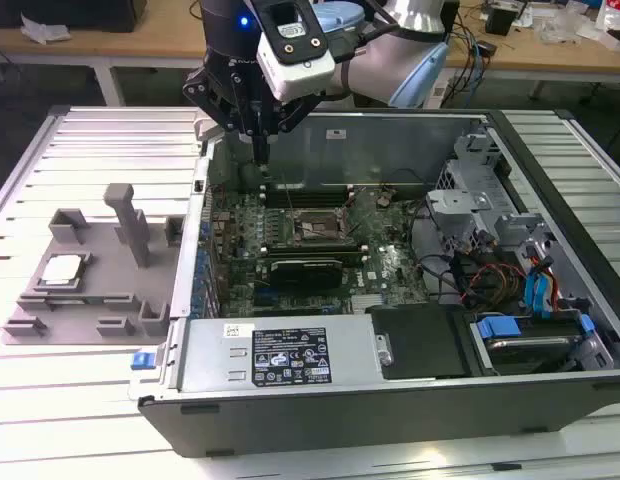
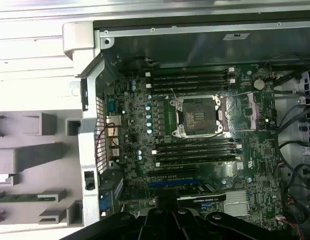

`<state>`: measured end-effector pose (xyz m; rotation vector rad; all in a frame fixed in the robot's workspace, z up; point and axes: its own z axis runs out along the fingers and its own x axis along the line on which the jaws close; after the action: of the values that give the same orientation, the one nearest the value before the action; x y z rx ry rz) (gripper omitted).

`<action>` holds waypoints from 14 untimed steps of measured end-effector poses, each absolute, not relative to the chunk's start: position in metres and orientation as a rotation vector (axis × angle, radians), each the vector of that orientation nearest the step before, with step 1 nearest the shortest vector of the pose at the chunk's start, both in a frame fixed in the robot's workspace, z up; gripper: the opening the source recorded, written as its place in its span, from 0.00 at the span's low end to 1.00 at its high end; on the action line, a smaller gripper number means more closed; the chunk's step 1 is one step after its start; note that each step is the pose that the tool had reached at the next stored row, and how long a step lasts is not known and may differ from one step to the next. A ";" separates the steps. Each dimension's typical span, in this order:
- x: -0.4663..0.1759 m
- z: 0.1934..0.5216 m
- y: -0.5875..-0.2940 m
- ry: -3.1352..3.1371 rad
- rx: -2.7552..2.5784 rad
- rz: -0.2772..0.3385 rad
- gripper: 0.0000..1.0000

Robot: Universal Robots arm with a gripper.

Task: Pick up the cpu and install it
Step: 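Reach for the cpu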

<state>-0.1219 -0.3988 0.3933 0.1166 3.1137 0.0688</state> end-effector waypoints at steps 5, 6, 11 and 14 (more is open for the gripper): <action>-0.122 0.393 -0.399 3.114 0.117 0.069 0.11; -0.122 0.393 -0.399 3.114 0.117 0.069 0.11; -0.122 0.393 -0.398 3.114 0.117 0.068 0.11; -0.124 0.393 -0.398 3.114 0.117 0.068 0.11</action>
<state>-0.1241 -0.3985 0.3933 0.1167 3.1137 0.0684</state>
